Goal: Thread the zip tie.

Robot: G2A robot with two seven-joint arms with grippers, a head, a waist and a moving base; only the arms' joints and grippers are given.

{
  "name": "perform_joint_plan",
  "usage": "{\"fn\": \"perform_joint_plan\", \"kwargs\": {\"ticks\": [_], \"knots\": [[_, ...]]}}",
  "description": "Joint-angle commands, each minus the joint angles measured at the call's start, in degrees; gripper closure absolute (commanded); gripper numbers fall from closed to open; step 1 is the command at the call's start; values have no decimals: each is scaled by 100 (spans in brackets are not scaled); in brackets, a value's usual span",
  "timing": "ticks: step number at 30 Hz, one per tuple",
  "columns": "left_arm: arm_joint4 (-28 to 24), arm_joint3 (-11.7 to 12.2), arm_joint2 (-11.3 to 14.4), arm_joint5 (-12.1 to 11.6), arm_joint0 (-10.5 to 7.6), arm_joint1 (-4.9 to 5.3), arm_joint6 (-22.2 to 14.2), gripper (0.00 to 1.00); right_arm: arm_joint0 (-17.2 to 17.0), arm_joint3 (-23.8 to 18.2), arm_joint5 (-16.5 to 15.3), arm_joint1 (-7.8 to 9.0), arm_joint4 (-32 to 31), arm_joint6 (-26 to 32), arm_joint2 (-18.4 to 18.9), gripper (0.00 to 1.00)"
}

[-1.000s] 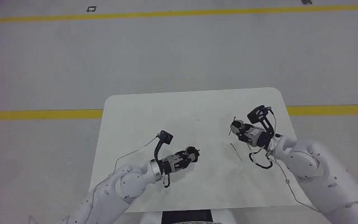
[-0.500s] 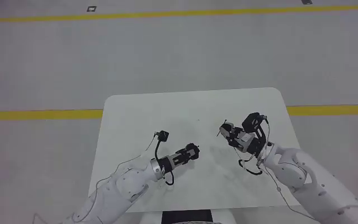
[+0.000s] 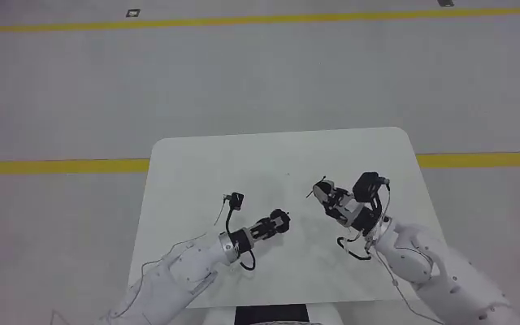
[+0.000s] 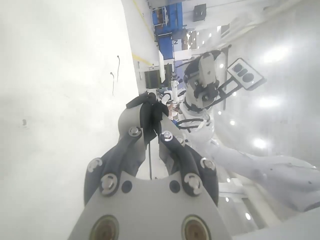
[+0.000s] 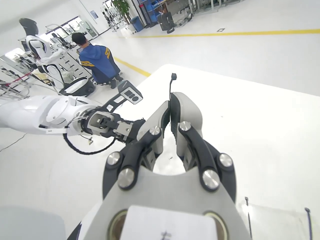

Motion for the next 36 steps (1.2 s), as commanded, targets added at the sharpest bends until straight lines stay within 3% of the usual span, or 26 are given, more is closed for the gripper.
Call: {"fn": "perform_joint_plan", "kwargs": {"ticks": [1,7,17,26,36], "knots": [[-236,13,-36,1,3,-15,-101,100,42,51,0,-1,-128,-184,-167,100],[-674,36,-221,1,52,-73,-452,100,315,274,0,-1,-178,-503,-742,100],[-635,39,-240,1,45,-74,-460,100,338,281,17,-3,-189,-518,-757,100],[-509,140,-169,1,31,-119,-355,100,269,339,0,-118,-605,-826,-800,100],[-449,140,-186,1,35,-133,-330,100,333,450,0,-225,-660,-817,-913,100]]}}
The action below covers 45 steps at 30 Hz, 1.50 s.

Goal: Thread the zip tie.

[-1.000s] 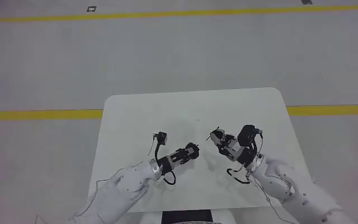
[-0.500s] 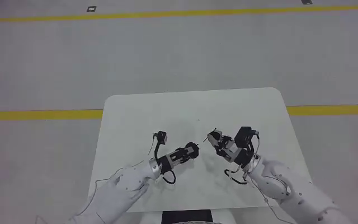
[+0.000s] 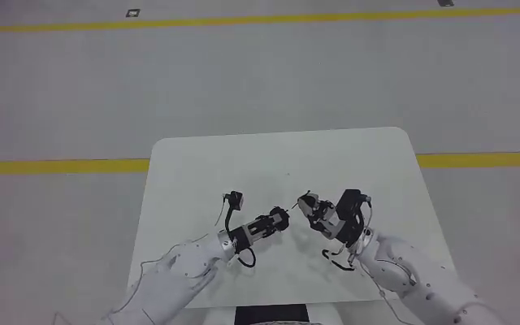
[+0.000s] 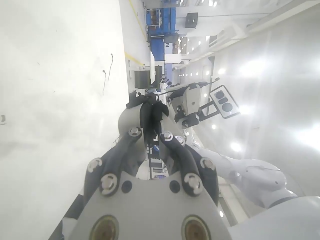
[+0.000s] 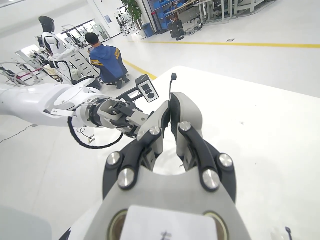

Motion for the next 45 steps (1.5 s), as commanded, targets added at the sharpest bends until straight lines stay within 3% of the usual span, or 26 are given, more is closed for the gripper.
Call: {"fn": "perform_joint_plan", "kwargs": {"ticks": [1,45], "knots": [[-1,0,0,0,0,0,0,100,15,19,0,-18,-2,1,-21,100],[-1,0,0,0,0,0,0,100,221,312,0,-220,-165,357,-249,100]]}}
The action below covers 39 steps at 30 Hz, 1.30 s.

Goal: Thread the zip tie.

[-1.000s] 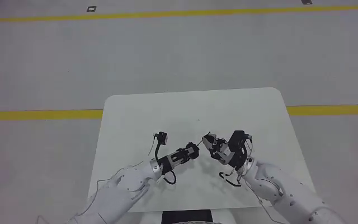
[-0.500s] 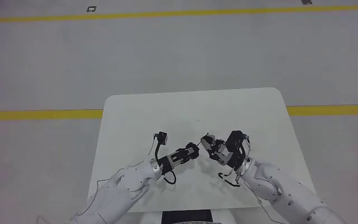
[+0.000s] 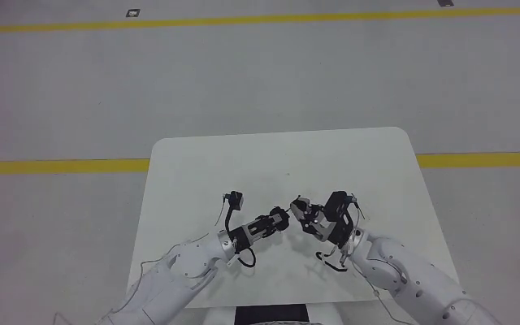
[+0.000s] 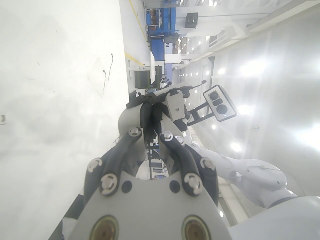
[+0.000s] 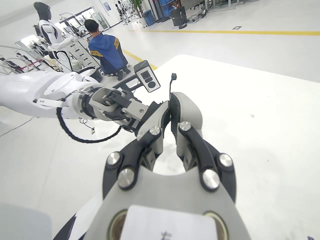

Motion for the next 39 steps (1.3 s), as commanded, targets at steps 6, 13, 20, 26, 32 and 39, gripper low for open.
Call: {"fn": "perform_joint_plan", "kwargs": {"ticks": [6,13,20,26,32,39], "knots": [[0,0,0,0,0,0,0,100,-69,50,0,-34,-71,40,121,100],[0,0,0,0,0,0,0,100,-88,-62,0,-62,-62,33,75,100],[0,0,0,0,0,0,0,100,-16,-61,0,-50,-112,83,-38,100],[0,0,0,0,0,0,0,100,10,-8,0,-35,-144,99,-67,100],[0,0,0,0,0,0,0,100,-11,45,0,-39,-111,60,-58,100],[0,0,0,0,0,0,0,100,16,60,0,-50,-73,69,-89,100]]}}
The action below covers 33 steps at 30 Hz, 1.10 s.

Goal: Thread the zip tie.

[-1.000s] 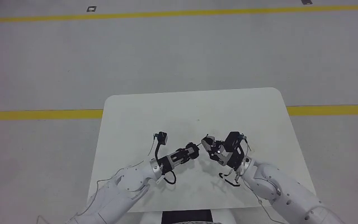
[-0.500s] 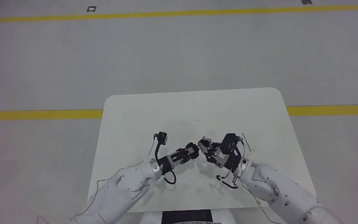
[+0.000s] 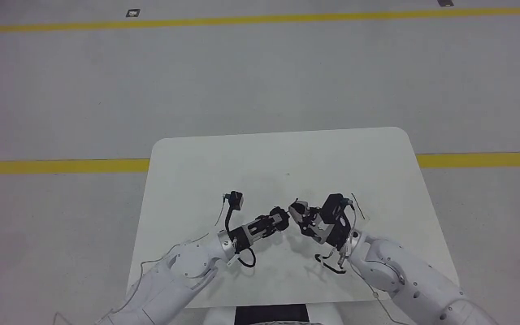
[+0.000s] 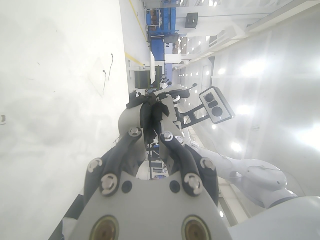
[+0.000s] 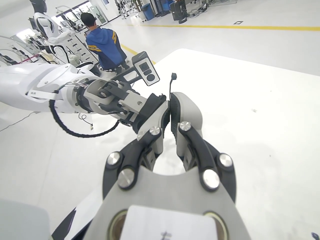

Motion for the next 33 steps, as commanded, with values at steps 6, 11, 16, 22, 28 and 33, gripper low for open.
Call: {"fn": "perform_joint_plan", "kwargs": {"ticks": [6,11,16,22,28,33], "knots": [[0,0,0,0,0,0,0,100,19,21,0,-4,24,-32,-16,30],[0,0,0,0,0,0,0,100,1,21,0,1,-47,-102,48,0],[0,0,0,0,0,0,0,100,-101,-12,0,31,-229,-131,260,0],[0,0,0,0,0,0,0,100,-528,-84,112,154,-683,-154,845,0],[-727,-73,-35,62,34,-22,-207,100,-1079,-103,630,260,-1456,-483,1461,0],[-1701,-135,-136,224,99,-17,-702,100,-1424,-124,860,282,-2170,-1080,1675,0]]}}
